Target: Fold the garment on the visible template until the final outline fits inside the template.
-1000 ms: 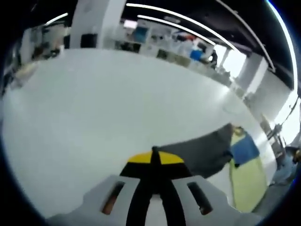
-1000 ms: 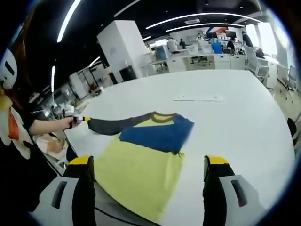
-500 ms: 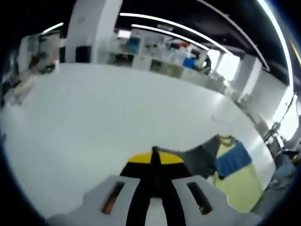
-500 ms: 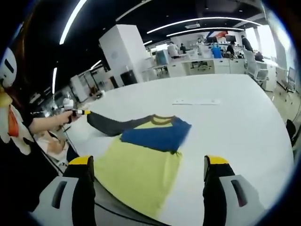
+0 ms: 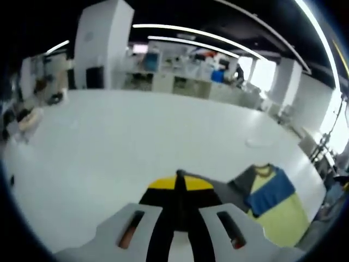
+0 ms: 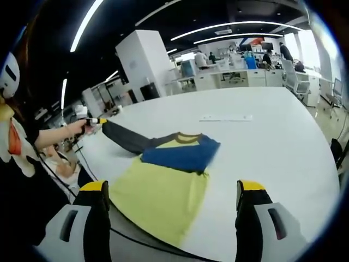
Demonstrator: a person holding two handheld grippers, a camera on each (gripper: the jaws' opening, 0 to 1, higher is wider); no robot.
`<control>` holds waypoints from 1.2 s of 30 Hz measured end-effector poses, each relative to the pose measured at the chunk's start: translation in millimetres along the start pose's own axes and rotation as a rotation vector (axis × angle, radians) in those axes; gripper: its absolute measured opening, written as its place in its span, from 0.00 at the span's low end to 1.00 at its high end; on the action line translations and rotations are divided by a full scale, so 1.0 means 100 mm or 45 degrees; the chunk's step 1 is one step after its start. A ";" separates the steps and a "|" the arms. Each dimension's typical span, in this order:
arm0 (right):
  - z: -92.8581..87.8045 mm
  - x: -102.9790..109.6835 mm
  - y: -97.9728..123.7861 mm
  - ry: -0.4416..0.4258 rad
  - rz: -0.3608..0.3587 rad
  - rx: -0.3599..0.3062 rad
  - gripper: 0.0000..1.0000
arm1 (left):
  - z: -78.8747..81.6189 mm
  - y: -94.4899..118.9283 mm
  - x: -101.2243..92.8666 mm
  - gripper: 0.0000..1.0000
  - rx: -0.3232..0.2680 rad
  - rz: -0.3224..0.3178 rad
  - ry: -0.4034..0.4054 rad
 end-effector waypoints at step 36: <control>-0.17 -0.34 0.31 -0.033 0.008 -0.048 0.96 | 0.43 0.21 -0.80 0.00 -0.057 0.062 -0.257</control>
Point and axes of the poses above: the point that each gripper's makers call its tool centre point, and the gripper's own axes: y roughly backward along the fingers, x roughly to its left, z roughly out of its top, the point moved 8 cm from there along y, roughly backward along the fingers, and after that the axes turned 5 degrees about x, right-handed, at the moved point
